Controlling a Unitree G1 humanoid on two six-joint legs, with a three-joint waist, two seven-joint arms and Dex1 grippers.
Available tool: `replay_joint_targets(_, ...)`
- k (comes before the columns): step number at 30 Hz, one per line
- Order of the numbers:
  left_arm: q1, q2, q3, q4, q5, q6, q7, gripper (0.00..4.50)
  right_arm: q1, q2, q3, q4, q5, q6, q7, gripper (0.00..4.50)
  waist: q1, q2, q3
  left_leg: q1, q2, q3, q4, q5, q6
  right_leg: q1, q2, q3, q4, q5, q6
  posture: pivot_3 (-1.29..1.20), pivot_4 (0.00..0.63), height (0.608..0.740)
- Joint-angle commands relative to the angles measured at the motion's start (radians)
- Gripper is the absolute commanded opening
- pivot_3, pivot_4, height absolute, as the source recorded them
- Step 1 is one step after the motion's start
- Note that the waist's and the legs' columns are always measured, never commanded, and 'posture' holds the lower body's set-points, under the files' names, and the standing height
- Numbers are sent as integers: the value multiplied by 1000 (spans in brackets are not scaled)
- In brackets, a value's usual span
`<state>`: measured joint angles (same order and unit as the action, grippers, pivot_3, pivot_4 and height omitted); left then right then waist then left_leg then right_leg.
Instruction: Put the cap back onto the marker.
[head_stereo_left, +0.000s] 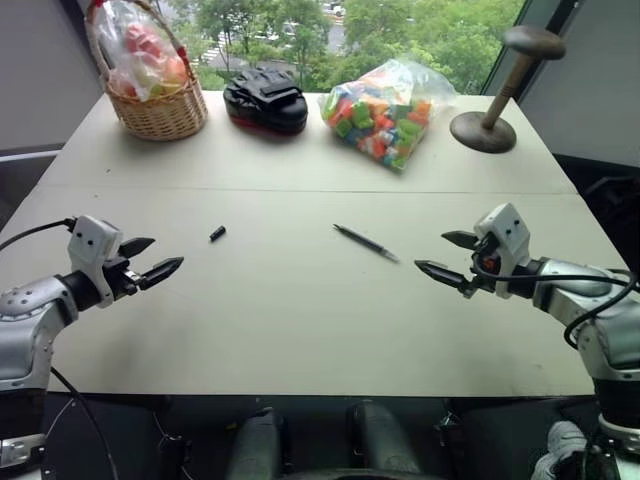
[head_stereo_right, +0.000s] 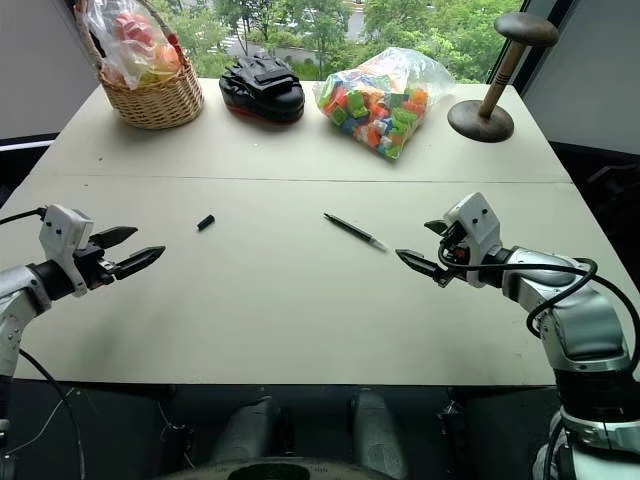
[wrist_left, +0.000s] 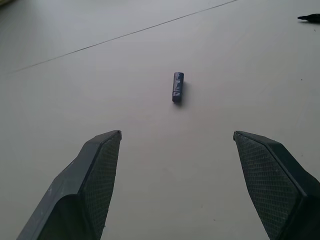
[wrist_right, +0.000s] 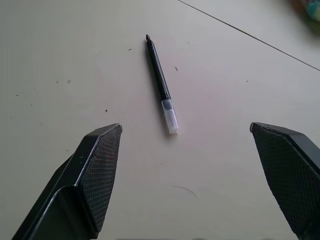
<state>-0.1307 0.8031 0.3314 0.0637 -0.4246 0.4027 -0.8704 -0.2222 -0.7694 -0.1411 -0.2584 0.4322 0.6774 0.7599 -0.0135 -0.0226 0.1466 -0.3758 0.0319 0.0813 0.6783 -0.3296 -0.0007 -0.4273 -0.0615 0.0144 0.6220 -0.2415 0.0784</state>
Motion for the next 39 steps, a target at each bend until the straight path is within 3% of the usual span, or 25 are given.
replay_joint_targets(1, -16, 4, 15, -11, -9, -8, -3, 3771, -18, -1, -10, -5, -5, -24, -1, 4264, -1, 0, 0, 0, 0, 0, 0, 0, 0, 0, 0, 0, 0, 0, 0, 0, 150, 740)
replay_joint_targets(9, -57, 33, -24, 49, 36, -52, -43, 3771, -24, 0, -2, -5, -14, -25, -1, 4264, -1, 0, 0, 0, -1, 0, -6, 0, -1, -1, -1, 0, -4, 0, 0, 0, 150, 740)
replay_joint_targets(15, -179, 59, -86, 147, 62, -110, -142, 3771, -25, 0, -7, -2, -16, -26, -1, 4264, 1, 0, 0, 0, -2, 0, -11, 2, -3, -2, -1, -1, -6, 0, -1, 0, 150, 740)
replay_joint_targets(20, -395, 71, -215, 324, 139, -227, -291, 3771, -50, -3, 5, 37, -28, -42, 12, 4264, 2, 0, 0, 0, -3, 1, -11, 2, -3, -2, -1, -2, -6, 0, 0, 0, 150, 740)
replay_joint_targets(25, -636, 16, -333, 550, 212, -362, -449, 3771, -101, 8, 31, 108, -62, -96, 24, 4264, 3, 0, 0, 0, -5, 2, -9, 1, -1, 0, 6, -4, -6, 2, 4, 0, 150, 740)
replay_joint_targets(31, -778, -35, -398, 699, 263, -434, -560, 3771, -201, 80, 83, 173, -81, -121, 16, 4264, -4, 0, 0, -4, -2, 3, 1, -2, 5, 0, 15, -2, -6, 2, 5, 0, 150, 740)
replay_joint_targets(35, -816, -71, -424, 711, 282, -454, -609, 3771, -330, 224, 229, 327, -180, -148, -40, 4264, -7, 0, 0, -4, 0, 2, 3, -3, 8, -1, 17, -2, -4, 2, 5, 0, 150, 740)
replay_joint_targets(39, -810, -86, -417, 712, 286, -462, -596, 3771, -368, 308, 326, 379, -236, -150, -33, 4264, -1, 0, 0, -4, 0, 1, 4, -3, 7, -1, 16, -2, -1, 2, 4, 0, 150, 740)
